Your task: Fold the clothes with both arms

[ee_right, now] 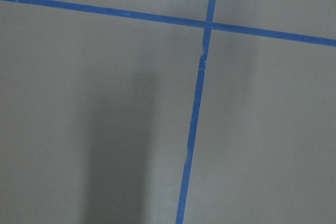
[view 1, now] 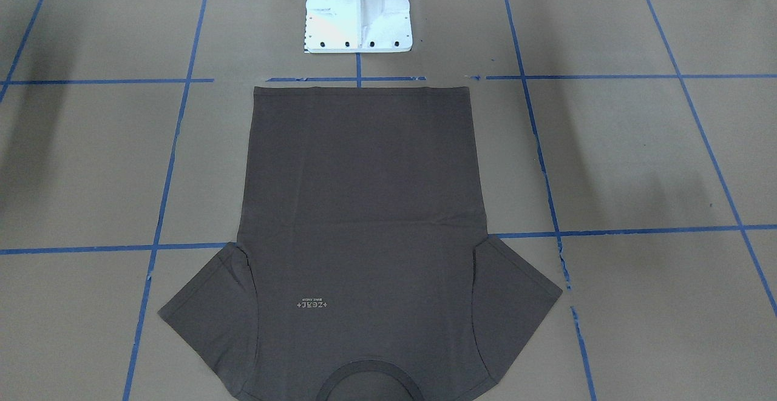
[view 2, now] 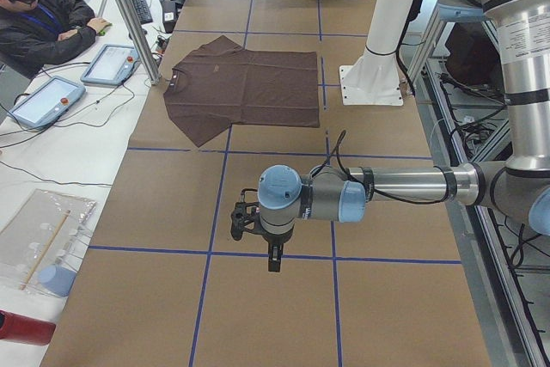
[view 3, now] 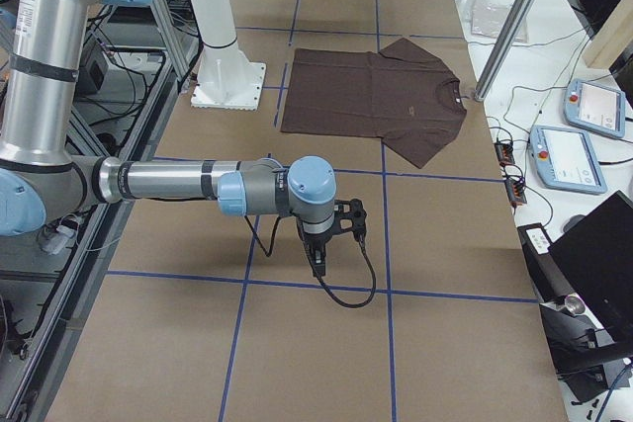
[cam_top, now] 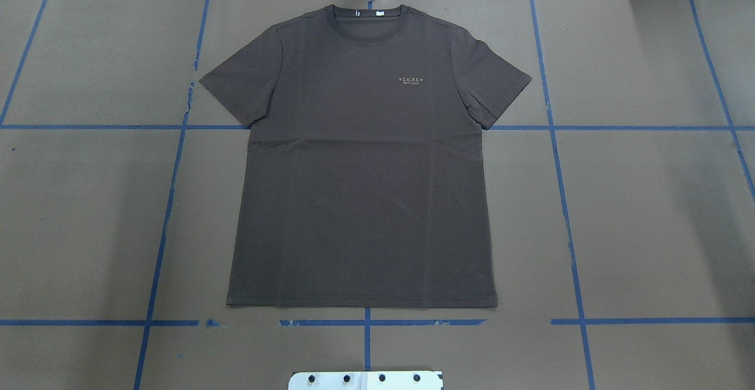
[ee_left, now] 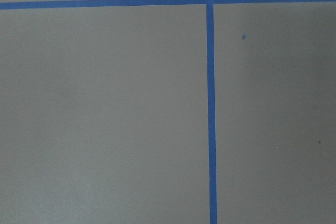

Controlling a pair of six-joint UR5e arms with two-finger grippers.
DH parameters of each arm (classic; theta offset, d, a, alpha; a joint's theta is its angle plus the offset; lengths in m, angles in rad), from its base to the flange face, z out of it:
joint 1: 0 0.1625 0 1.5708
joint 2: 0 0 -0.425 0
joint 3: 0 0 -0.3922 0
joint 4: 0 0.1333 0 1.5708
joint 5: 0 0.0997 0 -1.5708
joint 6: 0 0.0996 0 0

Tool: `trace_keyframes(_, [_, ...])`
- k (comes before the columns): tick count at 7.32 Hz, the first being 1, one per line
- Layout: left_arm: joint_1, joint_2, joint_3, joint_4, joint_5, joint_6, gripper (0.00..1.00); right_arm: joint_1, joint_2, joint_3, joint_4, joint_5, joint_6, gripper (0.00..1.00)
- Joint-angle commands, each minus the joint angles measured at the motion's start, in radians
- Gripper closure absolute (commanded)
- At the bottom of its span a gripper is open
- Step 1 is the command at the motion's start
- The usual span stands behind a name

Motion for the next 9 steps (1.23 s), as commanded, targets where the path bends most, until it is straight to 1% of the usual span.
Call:
trace_keyframes(1, [0.0,-0.001,0.004,-0.187,0.003,0.0,0.0,-0.009,0.067,-0.005,0.176,-0.007,0.012,0.0])
trace_keyframes(2, [0.0,-0.039,0.016,-0.298,0.006,-0.003,0.0,-0.01,0.141,-0.032,0.223,-0.014,0.012,0.0])
trace_keyframes(3, [-0.002,-0.143,0.066,-0.396,0.009,0.0,0.0,-0.01,0.214,-0.11,0.222,0.008,0.041,0.0])
trace_keyframes(4, [0.0,-0.194,0.096,-0.435,0.011,-0.008,0.0,-0.01,0.238,-0.143,0.225,0.027,0.064,0.0])
trace_keyframes(5, [0.0,-0.208,0.117,-0.452,0.008,-0.023,0.0,-0.01,0.252,-0.166,0.234,0.057,0.071,0.0])
trace_keyframes(6, [-0.002,-0.207,0.121,-0.454,0.008,-0.026,0.0,-0.027,0.293,-0.174,0.274,0.064,0.242,0.0])
trace_keyframes(7, [0.0,-0.205,0.122,-0.46,0.008,-0.026,0.0,-0.136,0.343,-0.172,0.343,0.036,0.494,0.0])
trace_keyframes(8, [0.0,-0.204,0.125,-0.47,0.008,-0.026,0.0,-0.232,0.392,-0.192,0.451,-0.06,0.616,0.0])
trace_keyframes(9, [0.0,-0.204,0.124,-0.475,0.008,-0.026,0.0,-0.342,0.451,-0.209,0.517,-0.141,0.8,0.0])
